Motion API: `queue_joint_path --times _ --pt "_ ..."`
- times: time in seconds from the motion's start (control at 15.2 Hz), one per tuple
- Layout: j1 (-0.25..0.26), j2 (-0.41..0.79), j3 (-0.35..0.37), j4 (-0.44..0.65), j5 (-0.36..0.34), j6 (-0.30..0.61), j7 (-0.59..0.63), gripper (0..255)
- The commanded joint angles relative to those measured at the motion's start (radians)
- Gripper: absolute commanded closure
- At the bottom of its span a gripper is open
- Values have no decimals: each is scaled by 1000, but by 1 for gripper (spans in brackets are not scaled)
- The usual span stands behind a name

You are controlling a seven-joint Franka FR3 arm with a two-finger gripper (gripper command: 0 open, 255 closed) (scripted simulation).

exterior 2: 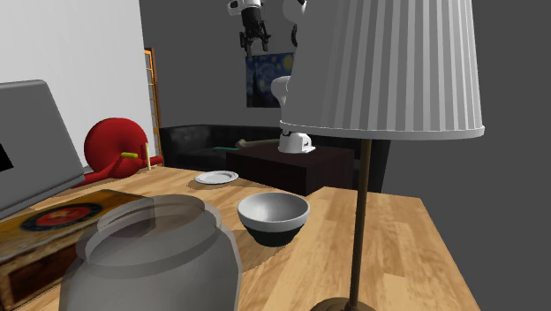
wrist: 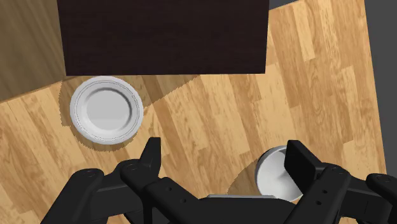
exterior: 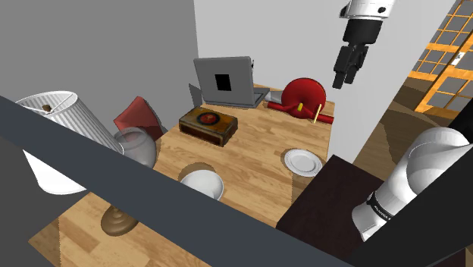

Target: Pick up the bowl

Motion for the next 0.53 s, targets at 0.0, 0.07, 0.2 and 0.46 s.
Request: queue_joint_path --times 0.0,0.07,0.2,0.46 --pt "0 0 0 0 0 0 0 0" --pt "3 13 8 -19 8 33 6 0" --pt "10 44 25 -54 23 98 17 0" --pt "26 122 59 -108 52 231 37 0"
